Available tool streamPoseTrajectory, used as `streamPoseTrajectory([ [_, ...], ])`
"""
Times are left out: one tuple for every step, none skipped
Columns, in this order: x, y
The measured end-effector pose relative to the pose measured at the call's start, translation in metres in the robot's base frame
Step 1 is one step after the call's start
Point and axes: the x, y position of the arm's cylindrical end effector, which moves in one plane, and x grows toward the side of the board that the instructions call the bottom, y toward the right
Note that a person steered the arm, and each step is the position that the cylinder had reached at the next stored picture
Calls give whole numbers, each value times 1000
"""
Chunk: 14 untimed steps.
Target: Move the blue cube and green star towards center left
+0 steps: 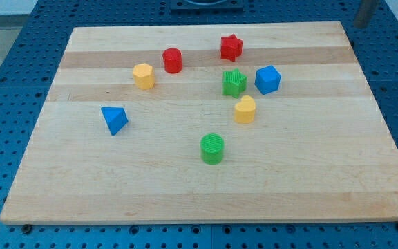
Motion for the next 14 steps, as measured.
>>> streamPoseTrajectory([
  [0, 0],
  [21, -4],
  [84, -24],
  [131, -46],
  [142, -75],
  [153, -113],
  [153, -137],
  [157, -170],
  [169, -191],
  [170, -217],
  [170, -251],
  [170, -277],
  [171, -295],
  [175, -308],
])
